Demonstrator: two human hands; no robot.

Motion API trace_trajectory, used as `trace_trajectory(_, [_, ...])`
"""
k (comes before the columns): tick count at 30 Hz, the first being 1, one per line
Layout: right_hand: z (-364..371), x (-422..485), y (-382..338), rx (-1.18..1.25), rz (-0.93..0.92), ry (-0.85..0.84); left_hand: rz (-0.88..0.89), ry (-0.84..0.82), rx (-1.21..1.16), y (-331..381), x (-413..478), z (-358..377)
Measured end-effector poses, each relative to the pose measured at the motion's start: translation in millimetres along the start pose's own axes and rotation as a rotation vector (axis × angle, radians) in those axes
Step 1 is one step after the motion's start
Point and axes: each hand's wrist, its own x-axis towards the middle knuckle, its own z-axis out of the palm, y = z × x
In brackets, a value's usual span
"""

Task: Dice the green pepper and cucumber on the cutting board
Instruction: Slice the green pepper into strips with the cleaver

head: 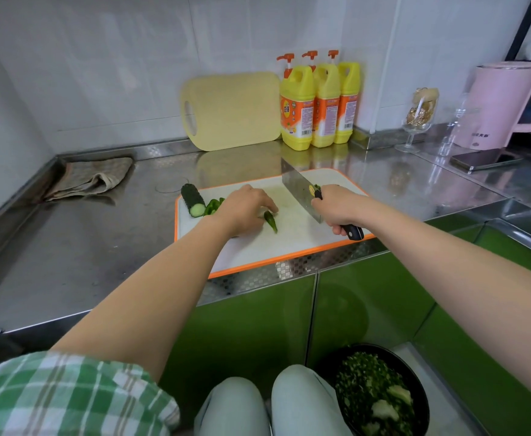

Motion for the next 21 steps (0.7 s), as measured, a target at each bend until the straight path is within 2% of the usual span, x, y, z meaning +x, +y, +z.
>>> trace_trajectory(5, [1.7, 0.6, -4.5, 0.005, 0.073, -0.04, 0.066, 0.042, 0.218, 0.3, 1.2, -2.6])
trace_trajectory(12, [-3.2, -7.1, -8.2, 0.011, 0.037, -0.065, -0.018, -0.017, 0.431, 10.0, 3.3, 1.0])
trace_trajectory(18, [-1.9, -1.3, -5.1, 0.007, 0.019, 0.118, -0.119, -0.086, 0.335, 9.9, 2.0, 5.5])
trace_trajectory(21, [0.7, 3.2, -3.3, -0.024, 0.006, 0.168, -0.163, -0.029, 0.254, 9.3, -0.7, 3.8])
